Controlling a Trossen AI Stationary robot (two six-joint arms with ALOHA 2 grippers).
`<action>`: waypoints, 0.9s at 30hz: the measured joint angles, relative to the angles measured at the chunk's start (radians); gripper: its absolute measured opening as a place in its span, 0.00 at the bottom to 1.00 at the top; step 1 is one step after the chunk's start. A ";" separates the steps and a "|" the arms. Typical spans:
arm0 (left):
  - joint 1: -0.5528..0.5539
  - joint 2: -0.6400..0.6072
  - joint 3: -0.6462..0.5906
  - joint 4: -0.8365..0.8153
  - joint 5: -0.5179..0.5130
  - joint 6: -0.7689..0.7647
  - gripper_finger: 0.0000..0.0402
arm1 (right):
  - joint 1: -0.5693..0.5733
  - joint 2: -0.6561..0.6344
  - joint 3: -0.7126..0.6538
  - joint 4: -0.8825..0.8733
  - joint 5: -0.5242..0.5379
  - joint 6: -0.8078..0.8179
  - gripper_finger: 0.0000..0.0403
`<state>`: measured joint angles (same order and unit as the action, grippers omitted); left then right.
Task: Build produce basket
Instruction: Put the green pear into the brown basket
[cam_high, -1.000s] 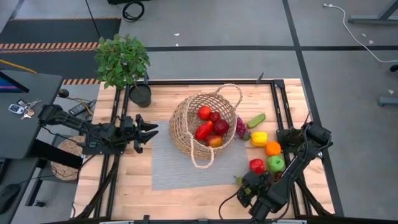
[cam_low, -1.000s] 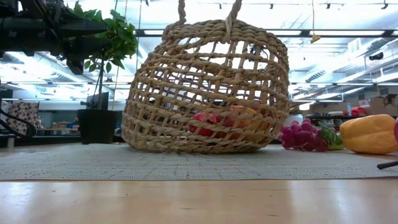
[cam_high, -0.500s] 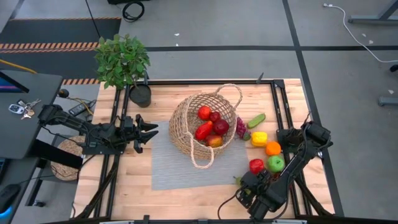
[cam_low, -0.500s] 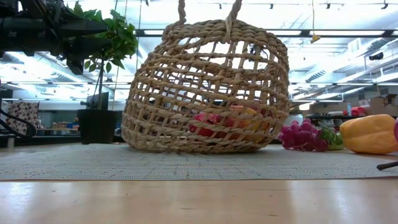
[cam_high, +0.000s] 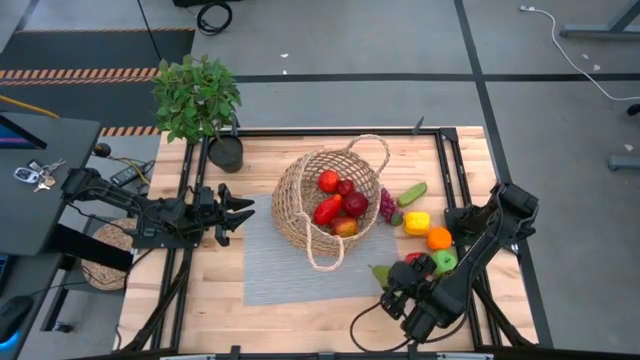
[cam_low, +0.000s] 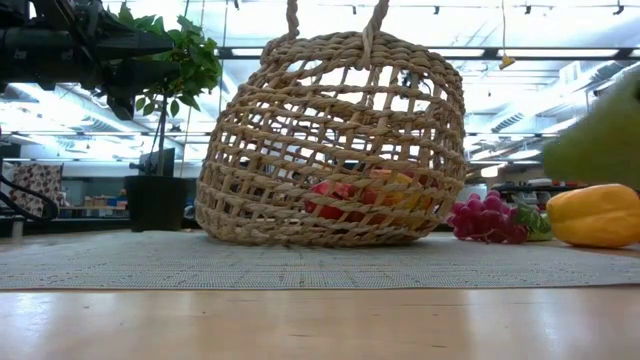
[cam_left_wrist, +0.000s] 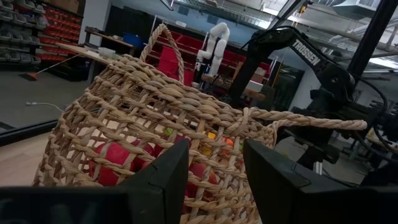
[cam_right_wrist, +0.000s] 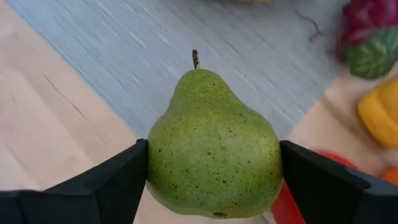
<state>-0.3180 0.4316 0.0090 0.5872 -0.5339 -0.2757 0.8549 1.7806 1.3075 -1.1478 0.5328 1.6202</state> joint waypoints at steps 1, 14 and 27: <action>0.000 0.000 0.000 0.000 0.000 0.000 0.40 | -0.003 -0.004 0.000 0.002 0.007 -0.008 0.86; 0.000 0.000 0.000 0.000 0.000 0.000 0.40 | -0.022 -0.137 0.074 0.008 0.233 -0.171 0.86; 0.000 0.000 0.000 0.000 0.000 0.000 0.40 | -0.063 -0.254 0.227 0.108 0.581 -0.568 0.86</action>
<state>-0.3182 0.4313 0.0090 0.5873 -0.5339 -0.2758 0.7920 1.5265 1.5346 -1.0395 1.1133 1.0524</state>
